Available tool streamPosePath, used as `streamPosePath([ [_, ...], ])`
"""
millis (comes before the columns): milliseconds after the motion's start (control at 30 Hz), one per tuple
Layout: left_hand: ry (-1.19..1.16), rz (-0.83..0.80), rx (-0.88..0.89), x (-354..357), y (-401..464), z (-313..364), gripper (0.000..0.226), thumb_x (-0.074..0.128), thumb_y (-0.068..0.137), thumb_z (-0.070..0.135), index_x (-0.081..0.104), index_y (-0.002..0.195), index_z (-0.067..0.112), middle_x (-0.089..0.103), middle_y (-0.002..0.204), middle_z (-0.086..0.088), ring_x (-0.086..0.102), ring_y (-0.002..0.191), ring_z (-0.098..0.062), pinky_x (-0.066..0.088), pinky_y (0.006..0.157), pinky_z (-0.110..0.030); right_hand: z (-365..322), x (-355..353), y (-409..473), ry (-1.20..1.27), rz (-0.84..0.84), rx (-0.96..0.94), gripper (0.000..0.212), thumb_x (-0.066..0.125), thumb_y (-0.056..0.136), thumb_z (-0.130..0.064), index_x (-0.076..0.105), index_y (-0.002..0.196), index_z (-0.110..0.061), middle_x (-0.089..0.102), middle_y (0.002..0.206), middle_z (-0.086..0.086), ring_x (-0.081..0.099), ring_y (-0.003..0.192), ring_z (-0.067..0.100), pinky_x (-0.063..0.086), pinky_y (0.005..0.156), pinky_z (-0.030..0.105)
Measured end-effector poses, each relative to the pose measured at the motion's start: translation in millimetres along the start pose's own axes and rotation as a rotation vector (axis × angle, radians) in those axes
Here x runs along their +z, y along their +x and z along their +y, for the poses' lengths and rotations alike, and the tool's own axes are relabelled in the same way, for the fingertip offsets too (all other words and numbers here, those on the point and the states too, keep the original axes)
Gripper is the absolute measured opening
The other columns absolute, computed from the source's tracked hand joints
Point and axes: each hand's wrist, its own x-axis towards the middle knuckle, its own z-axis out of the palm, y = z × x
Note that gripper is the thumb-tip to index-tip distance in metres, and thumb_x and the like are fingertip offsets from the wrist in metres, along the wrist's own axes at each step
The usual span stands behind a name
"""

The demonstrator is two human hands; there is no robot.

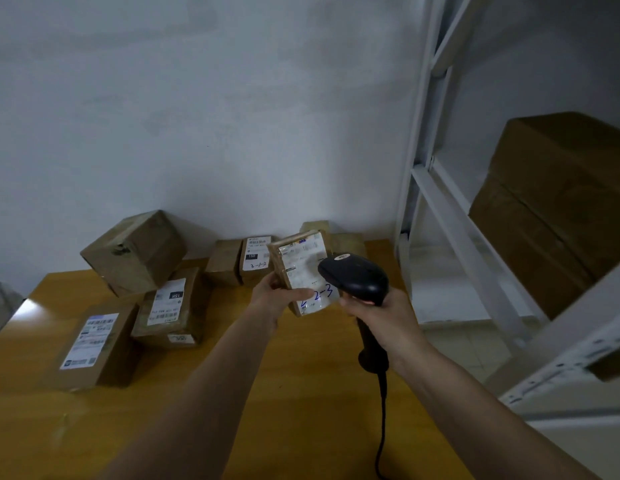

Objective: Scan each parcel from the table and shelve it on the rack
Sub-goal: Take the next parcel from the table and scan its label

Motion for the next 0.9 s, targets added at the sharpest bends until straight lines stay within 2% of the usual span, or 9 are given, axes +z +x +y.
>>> streamPosePath([
  [67,-0.019,-0.014,0.011,5,-10,-6,0.054,0.082,0.064,-0.005,0.057,0.1,0.028,0.067,0.113,-0.002,0.061,0.112,-0.025,0.044,0.104,-0.048,6,-9,-4,-0.008,-0.002,0.035,0.011,0.071,0.083,-0.015,0.066,0.092,-0.017,0.066,0.09,0.001,0.06,0.096,0.017,0.044,0.093,0.035],
  [167,-0.037,-0.029,0.011,14,-26,-17,0.076,0.084,0.06,-0.005,0.053,0.126,0.016,0.065,0.118,-0.007,0.063,0.109,-0.029,0.051,0.096,-0.052,13,-20,-10,0.007,0.004,0.053,0.007,0.074,0.08,-0.015,0.069,0.083,-0.01,0.068,0.08,0.002,0.062,0.091,0.019,0.043,0.1,0.041],
  [200,-0.027,-0.027,0.009,17,-31,-21,0.079,0.085,0.06,-0.006,0.05,0.128,0.014,0.064,0.117,-0.007,0.064,0.107,-0.029,0.053,0.094,-0.052,16,-24,-12,0.02,0.018,0.052,0.01,0.075,0.079,-0.016,0.07,0.082,-0.008,0.069,0.08,0.003,0.063,0.093,0.021,0.042,0.102,0.044],
  [400,0.101,-0.069,0.004,30,-71,-41,0.066,0.087,0.058,-0.007,0.044,0.098,0.023,0.064,0.101,-0.007,0.067,0.086,-0.024,0.057,0.082,-0.053,32,-41,-51,0.098,0.136,0.019,0.022,0.075,0.078,-0.009,0.068,0.087,0.009,0.072,0.087,0.015,0.067,0.092,0.029,0.046,0.1,0.049],
  [500,0.148,-0.168,0.011,35,-85,-44,0.072,0.086,0.059,-0.008,0.041,0.109,0.018,0.063,0.101,-0.007,0.066,0.087,-0.023,0.058,0.077,-0.048,38,-48,-74,0.126,0.225,0.003,0.011,0.074,0.079,-0.007,0.071,0.086,0.001,0.07,0.092,0.024,0.065,0.096,0.038,0.049,0.096,0.049],
  [567,0.202,-0.225,0.019,38,-94,-51,0.077,0.087,0.059,-0.007,0.04,0.115,0.017,0.064,0.107,-0.007,0.065,0.092,-0.024,0.058,0.078,-0.045,44,-53,-91,0.151,0.3,-0.001,0.006,0.075,0.079,-0.008,0.072,0.084,-0.008,0.071,0.087,0.019,0.067,0.094,0.036,0.051,0.094,0.047],
  [733,0.313,-0.349,-0.007,40,-116,-76,0.092,0.089,0.057,-0.004,0.036,0.128,0.018,0.061,0.121,-0.009,0.062,0.107,-0.028,0.056,0.085,-0.046,68,-62,-133,0.22,0.452,0.016,0.009,0.075,0.078,-0.006,0.071,0.086,-0.006,0.072,0.084,0.017,0.067,0.087,0.032,0.052,0.093,0.047],
  [800,0.364,-0.405,0.005,42,-127,-82,0.094,0.09,0.057,-0.002,0.036,0.131,0.019,0.06,0.123,-0.009,0.061,0.108,-0.028,0.057,0.079,-0.041,76,-63,-148,0.257,0.5,0.035,0.01,0.075,0.077,-0.005,0.07,0.086,-0.006,0.071,0.081,0.013,0.067,0.083,0.027,0.054,0.09,0.042],
  [900,0.461,-0.513,0.026,49,-150,-84,0.092,0.089,0.061,0.002,0.037,0.135,0.019,0.06,0.115,-0.005,0.061,0.099,-0.018,0.053,0.067,-0.025,82,-66,-173,0.308,0.554,0.04,0.01,0.074,0.078,-0.003,0.069,0.086,-0.006,0.069,0.079,0.013,0.065,0.076,0.024,0.053,0.079,0.036],
])
